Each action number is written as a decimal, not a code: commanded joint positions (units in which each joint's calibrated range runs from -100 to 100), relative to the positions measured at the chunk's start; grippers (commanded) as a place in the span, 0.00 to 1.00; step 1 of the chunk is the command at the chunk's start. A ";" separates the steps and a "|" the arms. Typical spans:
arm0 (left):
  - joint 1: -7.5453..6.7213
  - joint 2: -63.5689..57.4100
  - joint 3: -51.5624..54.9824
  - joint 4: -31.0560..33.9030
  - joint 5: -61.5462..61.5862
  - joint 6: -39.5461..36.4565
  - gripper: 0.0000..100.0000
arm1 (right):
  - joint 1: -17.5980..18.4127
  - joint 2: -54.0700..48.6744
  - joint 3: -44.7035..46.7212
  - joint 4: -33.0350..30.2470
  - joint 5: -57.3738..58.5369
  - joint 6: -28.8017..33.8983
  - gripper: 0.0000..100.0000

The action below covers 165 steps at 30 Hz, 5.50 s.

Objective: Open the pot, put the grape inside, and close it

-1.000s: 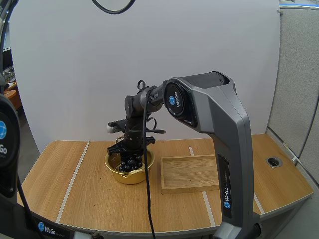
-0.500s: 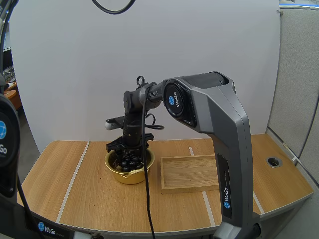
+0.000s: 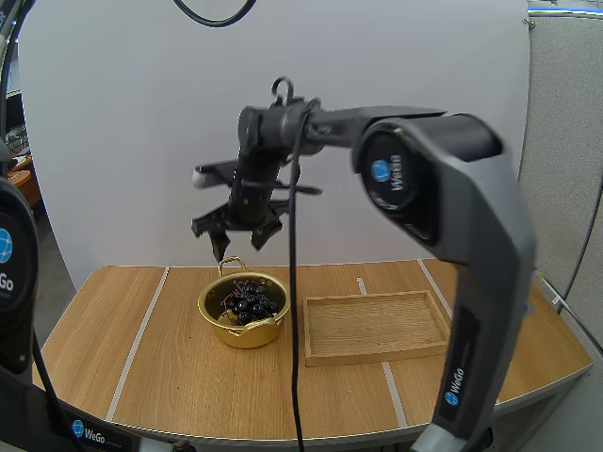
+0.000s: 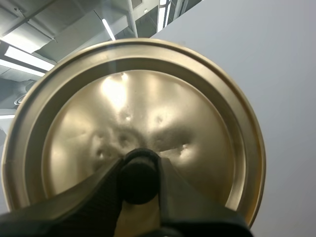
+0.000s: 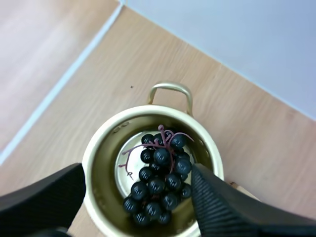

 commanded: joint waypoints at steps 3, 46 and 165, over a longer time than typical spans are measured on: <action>-0.18 -0.28 -0.38 0.47 -1.44 -0.48 0.00 | -0.20 -9.03 -0.30 -0.51 6.86 0.52 1.00; -0.18 -0.28 -0.38 0.47 -1.44 -0.48 0.00 | -3.75 -69.70 42.75 -6.94 6.86 6.82 0.08; -0.18 27.18 57.63 -10.66 17.82 8.79 0.00 | -4.47 -82.73 56.01 0.45 6.86 2.81 0.00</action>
